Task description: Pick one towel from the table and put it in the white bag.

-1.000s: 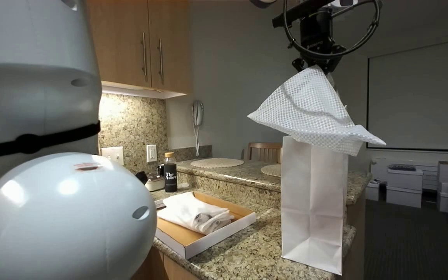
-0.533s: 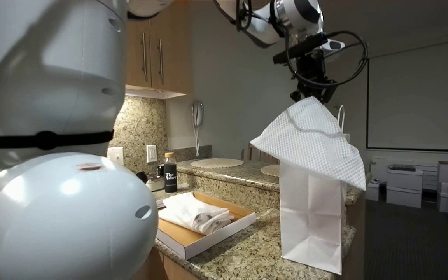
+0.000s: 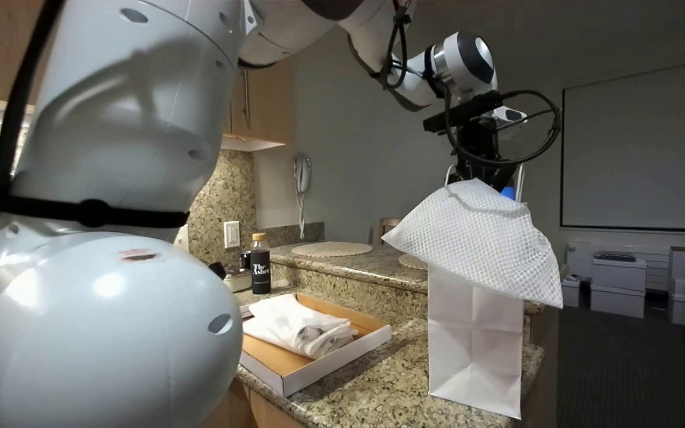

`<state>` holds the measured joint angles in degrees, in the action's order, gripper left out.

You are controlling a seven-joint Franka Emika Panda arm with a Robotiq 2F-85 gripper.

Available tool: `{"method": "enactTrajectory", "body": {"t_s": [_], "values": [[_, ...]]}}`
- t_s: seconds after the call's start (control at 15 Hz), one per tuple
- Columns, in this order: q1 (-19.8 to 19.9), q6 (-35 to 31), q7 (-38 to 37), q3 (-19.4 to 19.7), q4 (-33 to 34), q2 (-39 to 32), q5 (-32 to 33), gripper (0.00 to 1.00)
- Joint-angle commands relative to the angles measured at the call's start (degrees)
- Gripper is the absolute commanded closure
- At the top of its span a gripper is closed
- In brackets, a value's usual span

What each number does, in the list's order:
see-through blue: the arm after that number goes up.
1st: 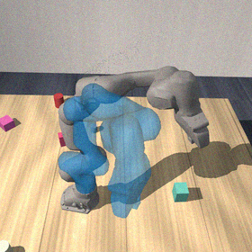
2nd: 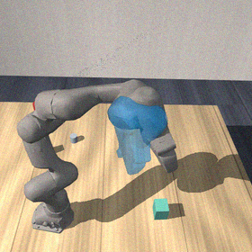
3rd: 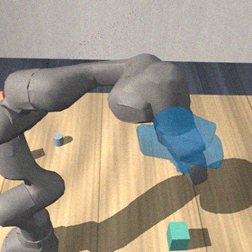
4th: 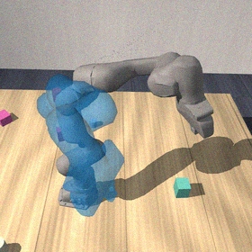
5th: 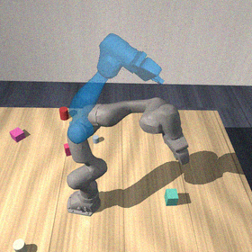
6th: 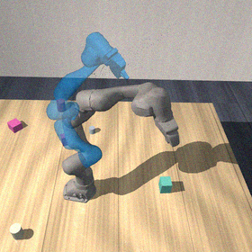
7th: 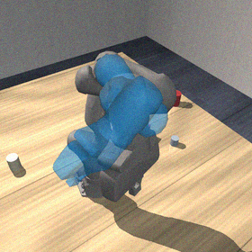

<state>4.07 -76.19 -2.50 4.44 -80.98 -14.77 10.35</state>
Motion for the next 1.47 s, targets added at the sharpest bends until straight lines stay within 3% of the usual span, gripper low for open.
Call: {"method": "enactTrajectory", "body": {"t_s": [0.0,0.2,0.8,1.13,1.4], "values": [[-1.34,9.79,1.07,0.18,6.25,-2.81,6.76,0.95],[-2.33,14.08,1.26,-0.25,9.89,-5.05,10.57,0.93],[-5.21,17.64,-0.02,0.0,16.34,-15.81,17.07,0.93],[-3.66,11.06,-6.82,0.11,18.16,-18.29,10.51,0.94],[-5.14,6.38,-11.16,0.94,17.21,-19.27,12.22,0.95]]}}
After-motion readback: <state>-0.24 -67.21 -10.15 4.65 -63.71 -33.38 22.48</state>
